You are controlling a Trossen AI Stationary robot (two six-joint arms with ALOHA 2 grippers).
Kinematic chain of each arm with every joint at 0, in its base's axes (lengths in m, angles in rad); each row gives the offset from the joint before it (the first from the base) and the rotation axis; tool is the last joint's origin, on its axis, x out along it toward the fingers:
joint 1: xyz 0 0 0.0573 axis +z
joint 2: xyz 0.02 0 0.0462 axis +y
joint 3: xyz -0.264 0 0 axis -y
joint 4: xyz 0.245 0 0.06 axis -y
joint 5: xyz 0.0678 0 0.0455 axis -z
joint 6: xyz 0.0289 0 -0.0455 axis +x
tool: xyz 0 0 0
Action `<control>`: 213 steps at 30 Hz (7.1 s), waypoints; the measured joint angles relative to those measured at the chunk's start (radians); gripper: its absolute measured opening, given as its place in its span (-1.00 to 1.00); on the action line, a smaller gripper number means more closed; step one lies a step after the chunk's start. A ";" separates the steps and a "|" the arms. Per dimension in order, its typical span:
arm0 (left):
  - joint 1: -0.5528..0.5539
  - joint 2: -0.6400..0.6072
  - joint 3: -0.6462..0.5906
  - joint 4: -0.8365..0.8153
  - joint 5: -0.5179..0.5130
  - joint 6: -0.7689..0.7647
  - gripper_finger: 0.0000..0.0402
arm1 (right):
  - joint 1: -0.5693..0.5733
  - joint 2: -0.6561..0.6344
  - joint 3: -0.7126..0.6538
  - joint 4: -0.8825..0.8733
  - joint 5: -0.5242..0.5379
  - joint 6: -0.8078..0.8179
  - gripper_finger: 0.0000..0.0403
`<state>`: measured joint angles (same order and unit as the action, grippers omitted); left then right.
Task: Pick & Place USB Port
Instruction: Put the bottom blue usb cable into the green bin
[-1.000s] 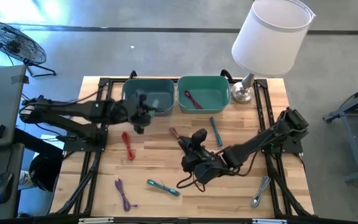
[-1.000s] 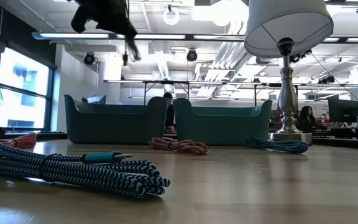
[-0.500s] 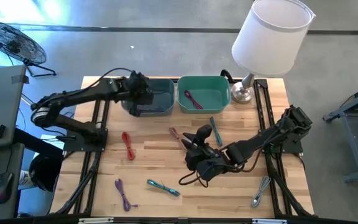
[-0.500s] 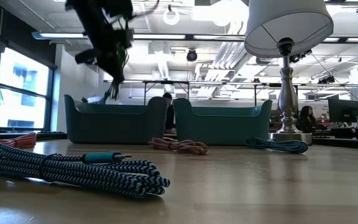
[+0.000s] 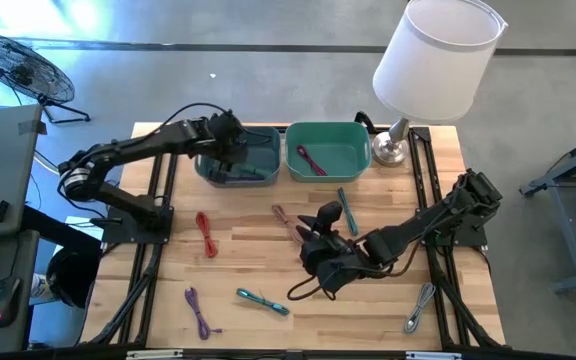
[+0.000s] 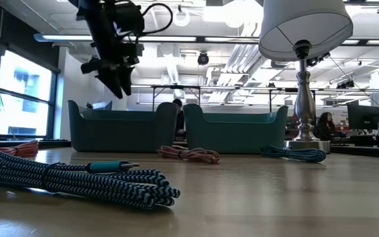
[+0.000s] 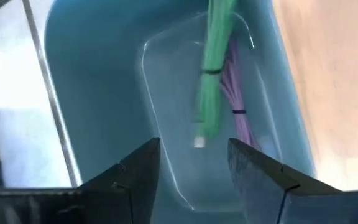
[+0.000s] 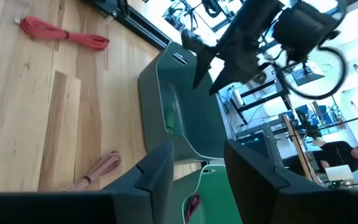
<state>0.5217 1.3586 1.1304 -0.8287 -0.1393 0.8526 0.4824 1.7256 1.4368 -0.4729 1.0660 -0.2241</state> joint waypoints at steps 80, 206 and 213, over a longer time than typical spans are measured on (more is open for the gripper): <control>-1.128 0.573 0.283 0.050 0.078 -1.076 -0.20 | 0.417 0.000 0.002 -0.204 -0.299 0.472 -0.34; -0.469 0.368 0.282 0.711 0.702 -0.107 -0.67 | 0.106 -0.071 0.001 -0.255 -0.006 0.483 -0.79; -0.469 0.346 0.282 0.664 0.673 -0.226 -0.45 | 0.101 -0.071 0.001 -0.268 0.024 0.471 -0.92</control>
<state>0.0528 1.7044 1.4120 -0.1644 0.5338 0.6271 0.5838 1.6547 1.4380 -0.7406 1.0901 0.2472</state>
